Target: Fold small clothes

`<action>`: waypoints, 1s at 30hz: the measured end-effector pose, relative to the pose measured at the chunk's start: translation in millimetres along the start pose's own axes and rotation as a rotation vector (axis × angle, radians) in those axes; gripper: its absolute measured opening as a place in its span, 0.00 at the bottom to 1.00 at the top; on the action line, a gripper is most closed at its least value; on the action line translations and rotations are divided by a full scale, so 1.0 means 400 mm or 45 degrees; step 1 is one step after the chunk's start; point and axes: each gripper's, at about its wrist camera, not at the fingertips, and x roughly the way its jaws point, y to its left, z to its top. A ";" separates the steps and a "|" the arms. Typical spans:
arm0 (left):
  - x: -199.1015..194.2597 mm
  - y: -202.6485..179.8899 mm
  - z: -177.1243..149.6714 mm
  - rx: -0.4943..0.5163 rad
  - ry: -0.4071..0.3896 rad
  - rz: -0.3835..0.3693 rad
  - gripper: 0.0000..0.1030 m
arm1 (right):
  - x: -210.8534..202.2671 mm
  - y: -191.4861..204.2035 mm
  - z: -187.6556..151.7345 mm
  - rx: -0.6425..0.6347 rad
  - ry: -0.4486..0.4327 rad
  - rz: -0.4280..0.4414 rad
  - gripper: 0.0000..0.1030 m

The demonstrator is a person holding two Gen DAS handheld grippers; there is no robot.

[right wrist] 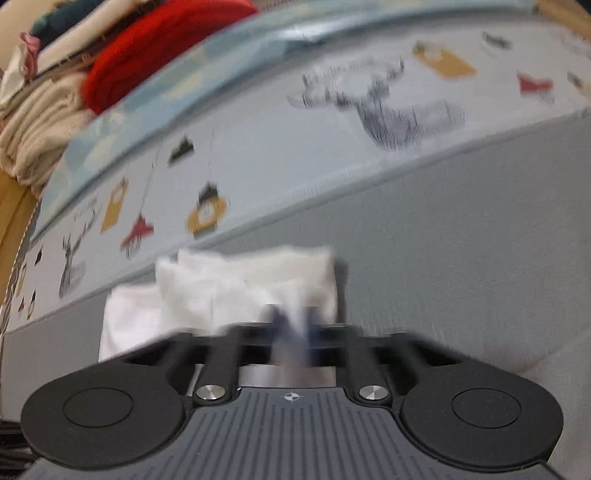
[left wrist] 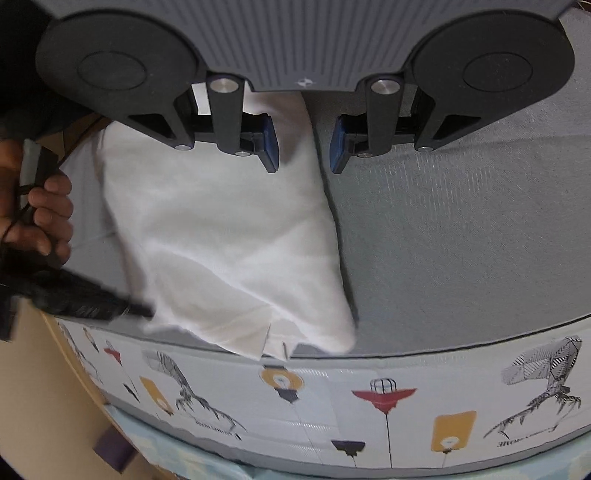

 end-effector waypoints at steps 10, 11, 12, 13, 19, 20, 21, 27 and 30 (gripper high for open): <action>0.014 -0.060 0.012 0.040 -0.026 -0.045 0.32 | -0.031 -0.044 0.013 0.072 -0.144 -0.237 0.09; 0.017 -0.069 0.010 0.054 -0.022 -0.056 0.32 | -0.055 -0.060 0.016 0.104 -0.182 -0.214 0.09; 0.021 -0.076 0.008 0.072 -0.014 -0.066 0.32 | -0.085 -0.064 0.018 0.094 -0.230 -0.170 0.09; 0.026 -0.086 0.003 0.092 -0.006 -0.077 0.32 | -0.114 -0.060 0.016 0.050 -0.267 -0.119 0.09; 0.071 -0.133 -0.042 0.236 0.098 -0.063 0.32 | -0.194 -0.007 -0.063 -0.296 -0.071 0.356 0.15; 0.084 -0.135 -0.049 0.243 0.122 -0.031 0.32 | -0.188 0.005 -0.088 -0.368 0.017 0.396 0.18; 0.095 -0.133 -0.054 0.238 0.143 -0.007 0.32 | -0.179 0.015 -0.114 -0.448 0.091 0.376 0.19; 0.095 -0.148 -0.065 0.200 0.141 0.027 0.35 | -0.139 0.027 -0.208 -0.710 0.271 0.129 0.18; 0.086 -0.160 -0.067 0.203 0.120 0.031 0.37 | -0.165 0.016 -0.174 -0.565 0.207 0.153 0.25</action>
